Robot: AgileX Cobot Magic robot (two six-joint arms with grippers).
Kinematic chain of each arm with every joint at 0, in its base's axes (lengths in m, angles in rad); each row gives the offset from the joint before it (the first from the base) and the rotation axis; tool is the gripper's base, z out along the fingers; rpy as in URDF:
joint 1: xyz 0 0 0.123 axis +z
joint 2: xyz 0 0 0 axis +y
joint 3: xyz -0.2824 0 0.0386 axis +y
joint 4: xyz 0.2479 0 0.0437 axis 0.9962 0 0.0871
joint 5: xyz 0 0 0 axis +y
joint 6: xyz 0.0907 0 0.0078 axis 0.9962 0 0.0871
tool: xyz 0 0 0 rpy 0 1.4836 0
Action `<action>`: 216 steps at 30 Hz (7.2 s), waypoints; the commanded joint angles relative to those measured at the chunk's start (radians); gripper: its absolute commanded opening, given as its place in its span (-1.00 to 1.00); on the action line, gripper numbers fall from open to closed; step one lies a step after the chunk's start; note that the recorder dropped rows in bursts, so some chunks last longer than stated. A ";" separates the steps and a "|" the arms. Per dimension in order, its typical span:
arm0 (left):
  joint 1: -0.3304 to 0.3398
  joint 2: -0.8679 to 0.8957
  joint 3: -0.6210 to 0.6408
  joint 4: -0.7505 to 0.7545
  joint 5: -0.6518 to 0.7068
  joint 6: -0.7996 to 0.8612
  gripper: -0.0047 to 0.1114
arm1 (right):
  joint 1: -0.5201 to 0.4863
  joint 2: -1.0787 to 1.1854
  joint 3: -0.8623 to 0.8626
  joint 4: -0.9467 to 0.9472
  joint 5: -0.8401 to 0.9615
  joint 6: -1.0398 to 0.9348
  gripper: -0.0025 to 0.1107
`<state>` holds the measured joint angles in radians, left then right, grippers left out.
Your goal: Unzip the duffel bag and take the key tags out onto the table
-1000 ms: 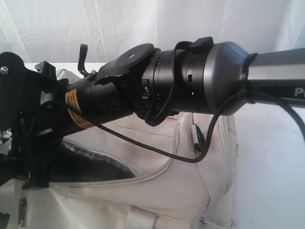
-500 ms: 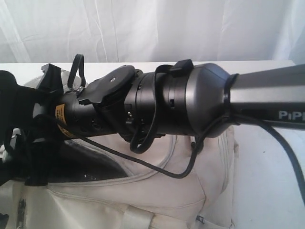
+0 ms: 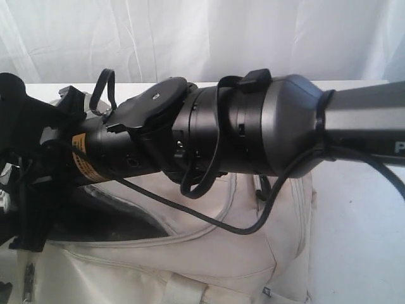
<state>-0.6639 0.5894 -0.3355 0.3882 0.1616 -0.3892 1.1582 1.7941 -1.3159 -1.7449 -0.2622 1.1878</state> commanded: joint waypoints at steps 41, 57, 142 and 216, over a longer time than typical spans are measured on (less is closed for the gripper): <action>0.003 -0.008 -0.003 0.124 -0.044 0.023 -0.92 | 0.032 -0.002 0.001 0.000 0.059 -0.424 -0.44; 0.003 -0.008 -0.003 0.107 0.040 -0.013 -0.92 | 0.032 -0.005 0.001 0.000 0.399 -0.299 -0.96; 0.003 -0.008 -0.003 0.071 0.250 -0.215 -0.92 | -0.520 -0.114 -0.104 0.000 0.555 0.674 0.61; 0.003 -0.008 -0.003 0.069 0.252 -0.212 -0.92 | -0.520 -0.349 0.298 0.000 -0.612 0.645 0.78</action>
<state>-0.6639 0.5871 -0.3420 0.4509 0.3806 -0.6005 0.6453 1.4497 -1.0662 -1.7509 -0.9422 1.8634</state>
